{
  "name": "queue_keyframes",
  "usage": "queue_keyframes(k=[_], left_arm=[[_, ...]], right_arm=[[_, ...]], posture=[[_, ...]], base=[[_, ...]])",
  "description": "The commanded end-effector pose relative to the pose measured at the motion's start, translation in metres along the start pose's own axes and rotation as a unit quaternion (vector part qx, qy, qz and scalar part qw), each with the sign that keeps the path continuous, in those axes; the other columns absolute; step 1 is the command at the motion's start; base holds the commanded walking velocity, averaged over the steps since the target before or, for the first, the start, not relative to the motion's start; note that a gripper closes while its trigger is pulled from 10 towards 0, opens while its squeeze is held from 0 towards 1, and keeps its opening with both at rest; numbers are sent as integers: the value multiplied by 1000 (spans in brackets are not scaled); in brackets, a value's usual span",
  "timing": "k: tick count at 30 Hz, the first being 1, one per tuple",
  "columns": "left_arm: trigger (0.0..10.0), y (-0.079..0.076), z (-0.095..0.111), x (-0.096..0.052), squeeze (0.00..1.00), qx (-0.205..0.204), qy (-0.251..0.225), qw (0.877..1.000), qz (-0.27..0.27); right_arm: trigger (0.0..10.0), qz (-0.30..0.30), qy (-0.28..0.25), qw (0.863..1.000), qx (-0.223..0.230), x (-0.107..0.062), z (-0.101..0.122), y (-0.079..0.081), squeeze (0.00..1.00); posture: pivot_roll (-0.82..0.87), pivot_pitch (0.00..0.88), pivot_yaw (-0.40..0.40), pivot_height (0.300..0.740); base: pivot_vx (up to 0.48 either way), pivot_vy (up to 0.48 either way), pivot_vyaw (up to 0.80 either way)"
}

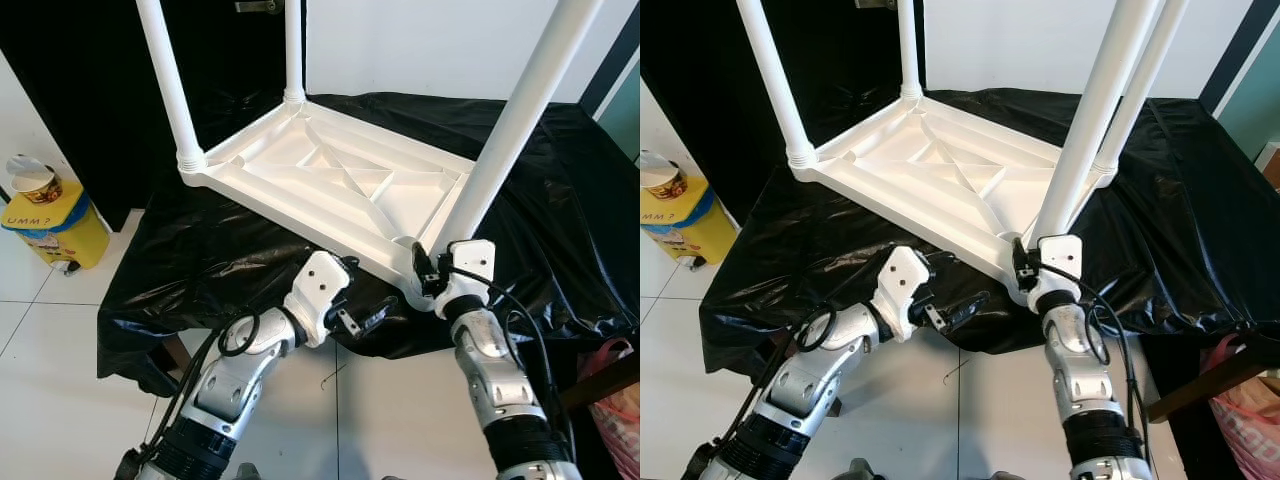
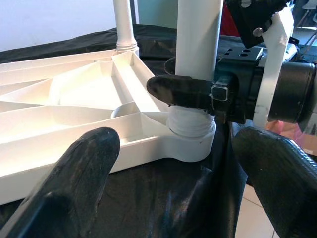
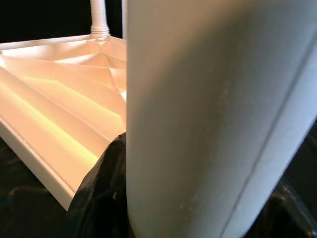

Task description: Building children table

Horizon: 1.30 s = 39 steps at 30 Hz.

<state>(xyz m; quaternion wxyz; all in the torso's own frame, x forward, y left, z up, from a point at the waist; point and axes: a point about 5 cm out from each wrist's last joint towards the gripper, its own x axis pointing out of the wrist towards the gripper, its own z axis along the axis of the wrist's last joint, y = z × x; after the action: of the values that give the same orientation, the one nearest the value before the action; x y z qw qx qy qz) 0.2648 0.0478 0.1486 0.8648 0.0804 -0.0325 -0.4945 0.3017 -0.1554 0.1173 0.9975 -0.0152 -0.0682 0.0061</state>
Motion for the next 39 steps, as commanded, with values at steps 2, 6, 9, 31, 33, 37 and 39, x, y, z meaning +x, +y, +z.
queue_keyframes(k=[2,6,9,31,33,37,39], left_arm=[[10000,-1,-2,2,0,1,1,1000,-2],[10000,-2,-2,2,0,3,2,1000,-2],[10000,-3,-3,2,0,3,3,1000,-3],[10000,-4,-2,2,0,0,3,1000,0],[10000,-4,-2,2,0,1,3,1000,0],[10000,-2,-2,2,0,2,3,1000,1],[10000,-1,-2,2,0,3,3,1000,1]], right_arm=[[10000,-56,34,998,-15,-10,-14,-10,0],[10000,-79,38,996,-12,-13,-15,-5,0],[10000,-75,37,997,-3,-15,-14,2,0],[10000,-16,-8,1000,6,-17,0,-4,1000],[10000,3,-12,1000,5,-18,1,-6,1000],[10000,53,-17,998,0,-18,2,-12,1000],[10000,96,-14,995,-1,-18,2,-16,1000]], posture=[[-5,28,-50,740],[-5,32,-51,740],[-6,40,-50,740],[-6,52,-51,740],[-9,52,-49,740],[-10,51,-46,740],[-11,51,-41,740]], base=[[0,0,0],[0,0,0],[0,0,0],[0,0,0],[0,0,0],[0,0,0],[0,0,0]])
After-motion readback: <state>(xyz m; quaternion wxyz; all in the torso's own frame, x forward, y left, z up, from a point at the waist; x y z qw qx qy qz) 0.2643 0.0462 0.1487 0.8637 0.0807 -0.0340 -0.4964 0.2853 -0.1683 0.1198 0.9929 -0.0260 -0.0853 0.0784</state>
